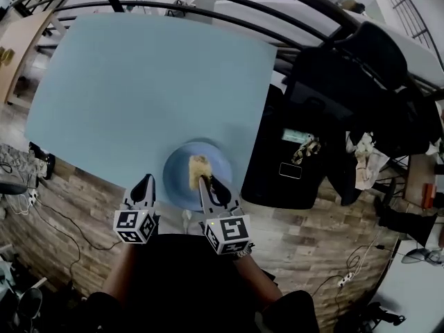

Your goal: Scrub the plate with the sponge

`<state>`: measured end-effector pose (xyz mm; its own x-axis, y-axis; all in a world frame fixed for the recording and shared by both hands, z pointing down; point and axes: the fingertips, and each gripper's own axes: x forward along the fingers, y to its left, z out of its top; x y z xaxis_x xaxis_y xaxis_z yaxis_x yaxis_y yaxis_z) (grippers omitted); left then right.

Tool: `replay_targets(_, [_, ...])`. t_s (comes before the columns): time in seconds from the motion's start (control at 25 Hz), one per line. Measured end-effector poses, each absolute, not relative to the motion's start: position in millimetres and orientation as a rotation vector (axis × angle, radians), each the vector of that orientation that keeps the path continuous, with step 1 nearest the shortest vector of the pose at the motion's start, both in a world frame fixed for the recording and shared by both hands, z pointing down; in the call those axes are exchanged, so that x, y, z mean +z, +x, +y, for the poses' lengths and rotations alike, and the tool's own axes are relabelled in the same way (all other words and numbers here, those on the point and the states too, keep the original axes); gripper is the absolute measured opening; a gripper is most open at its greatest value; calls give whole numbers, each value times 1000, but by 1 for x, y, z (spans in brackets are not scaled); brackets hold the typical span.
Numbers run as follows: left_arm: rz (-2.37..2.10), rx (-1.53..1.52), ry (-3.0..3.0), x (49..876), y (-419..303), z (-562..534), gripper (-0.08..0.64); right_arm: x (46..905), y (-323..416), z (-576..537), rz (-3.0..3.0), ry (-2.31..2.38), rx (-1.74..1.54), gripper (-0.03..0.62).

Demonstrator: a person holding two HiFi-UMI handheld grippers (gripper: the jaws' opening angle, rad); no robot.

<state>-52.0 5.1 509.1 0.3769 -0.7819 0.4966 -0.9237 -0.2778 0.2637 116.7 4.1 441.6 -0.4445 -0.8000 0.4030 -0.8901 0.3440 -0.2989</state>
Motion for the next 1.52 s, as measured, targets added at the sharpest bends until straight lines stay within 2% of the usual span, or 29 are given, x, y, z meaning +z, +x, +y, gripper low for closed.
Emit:
replay_targets(0.72, [-1220,476,1905,614,-29,28,5,506,104,-1,-2340,1418,803,66])
replay_targets(1.52, [-1244,456,1713,647,-28,30,5,559,70,-3,-2293,1247,846,65])
